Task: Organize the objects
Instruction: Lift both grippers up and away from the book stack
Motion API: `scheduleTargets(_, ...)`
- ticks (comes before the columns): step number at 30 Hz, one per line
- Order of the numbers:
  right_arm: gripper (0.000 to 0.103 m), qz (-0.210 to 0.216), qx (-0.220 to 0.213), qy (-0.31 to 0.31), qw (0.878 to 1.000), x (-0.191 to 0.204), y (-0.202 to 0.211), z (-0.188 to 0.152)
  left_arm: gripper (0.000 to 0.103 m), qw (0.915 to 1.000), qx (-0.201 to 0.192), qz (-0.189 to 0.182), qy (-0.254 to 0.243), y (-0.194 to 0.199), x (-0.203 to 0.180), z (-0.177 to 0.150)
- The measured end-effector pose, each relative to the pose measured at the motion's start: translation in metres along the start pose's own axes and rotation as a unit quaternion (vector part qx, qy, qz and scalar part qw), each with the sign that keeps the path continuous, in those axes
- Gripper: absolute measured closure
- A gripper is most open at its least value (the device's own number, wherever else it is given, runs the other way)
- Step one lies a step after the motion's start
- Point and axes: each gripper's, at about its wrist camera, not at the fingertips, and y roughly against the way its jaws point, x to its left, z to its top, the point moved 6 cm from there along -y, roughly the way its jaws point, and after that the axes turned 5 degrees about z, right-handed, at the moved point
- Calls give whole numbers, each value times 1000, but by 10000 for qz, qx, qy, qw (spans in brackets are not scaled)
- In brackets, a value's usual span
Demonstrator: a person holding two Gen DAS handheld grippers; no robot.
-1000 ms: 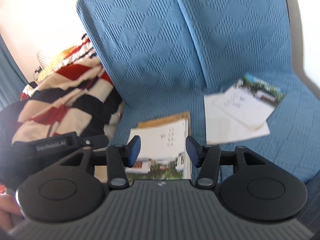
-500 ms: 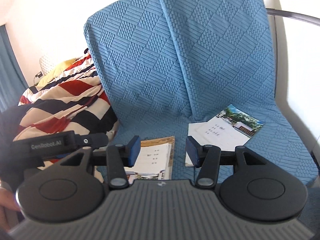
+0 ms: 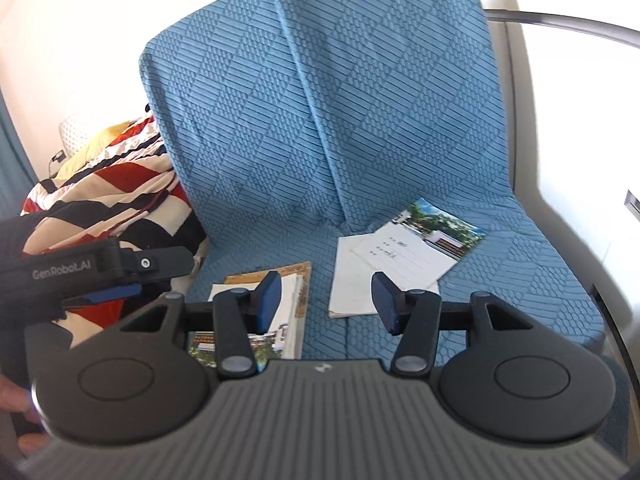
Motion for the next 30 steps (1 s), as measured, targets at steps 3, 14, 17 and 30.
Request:
scheduleTargets(3, 50, -113, 79, -107, 9998, -13, -1, -6, 2, 10000, 48, -32, 2, -5, -7, -3)
scheduleTargets(14, 50, -301, 145, -221, 9992, -43, 5, -14, 2, 9994, 240, -205, -131, -23, -40, -20)
scheduleTargets(17, 50, -328, 179, -270, 9989, -51, 4, -17, 2, 9993, 281, -198, -127, -26, -45, -22)
scheduleTargets(30, 50, -318, 215, -311, 9988, -60, 12, -5, 2, 9996, 206, -162, -139, -18, -60, -14)
